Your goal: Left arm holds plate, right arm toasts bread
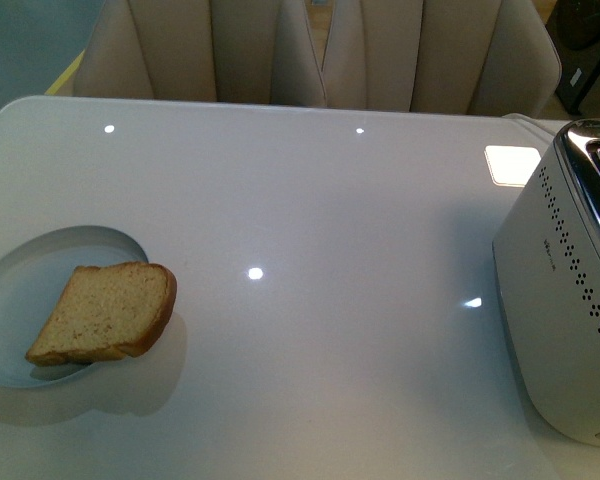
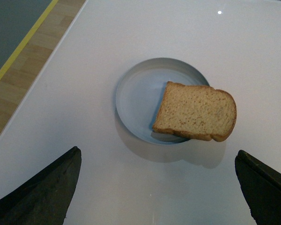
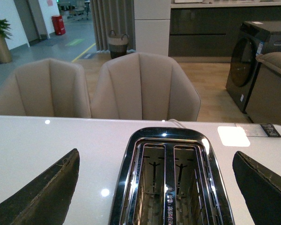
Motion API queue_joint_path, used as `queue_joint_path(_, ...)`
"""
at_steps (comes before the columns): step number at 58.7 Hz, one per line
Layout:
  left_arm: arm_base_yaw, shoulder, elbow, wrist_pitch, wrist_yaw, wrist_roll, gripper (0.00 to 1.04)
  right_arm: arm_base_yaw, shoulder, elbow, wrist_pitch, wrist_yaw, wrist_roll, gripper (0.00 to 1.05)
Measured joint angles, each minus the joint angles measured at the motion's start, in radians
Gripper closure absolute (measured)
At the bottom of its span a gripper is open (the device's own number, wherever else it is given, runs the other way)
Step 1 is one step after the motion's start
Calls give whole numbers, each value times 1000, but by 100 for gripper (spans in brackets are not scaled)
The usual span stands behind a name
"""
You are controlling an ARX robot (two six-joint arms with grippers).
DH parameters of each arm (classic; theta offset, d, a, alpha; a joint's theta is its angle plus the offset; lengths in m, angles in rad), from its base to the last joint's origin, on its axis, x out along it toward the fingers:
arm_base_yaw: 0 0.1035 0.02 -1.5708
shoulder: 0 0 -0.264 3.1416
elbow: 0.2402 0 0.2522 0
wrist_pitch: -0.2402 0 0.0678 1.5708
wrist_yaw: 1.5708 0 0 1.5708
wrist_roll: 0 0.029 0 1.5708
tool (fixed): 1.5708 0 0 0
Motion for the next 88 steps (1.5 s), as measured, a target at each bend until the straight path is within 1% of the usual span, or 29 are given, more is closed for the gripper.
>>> queue_joint_path(5,35,84,16,93,57,7,7,0,0,0,0,0,0,9)
queue_joint_path(8,74,162,26,175,95,24,7,0,0,0,0,0,0,9)
queue_joint_path(12,139,302,40,304,164,58,7,0,0,0,0,0,0,9)
queue_joint_path(13,167,370,50,362,196,69,7,0,0,0,0,0,0,9)
queue_joint_path(16,223,515,79,478,250,93,7,0,0,0,0,0,0,9)
queue_joint_path(19,266,644,114,571,301,113,7,0,0,0,0,0,0,9)
queue_joint_path(26,344,973,208,775,333,183,7,0,0,0,0,0,0,9)
queue_joint_path(32,384,1191,271,857,384,204,7,0,0,0,0,0,0,9)
queue_joint_path(42,437,1485,350,940,453,204,7,0,0,0,0,0,0,9)
queue_joint_path(54,465,1671,403,981,464,200,7,0,0,0,0,0,0,9)
queue_joint_path(71,448,1833,476,999,435,180,7,0,0,0,0,0,0,9)
queue_joint_path(88,415,1887,532,997,433,150,7,0,0,0,0,0,0,9)
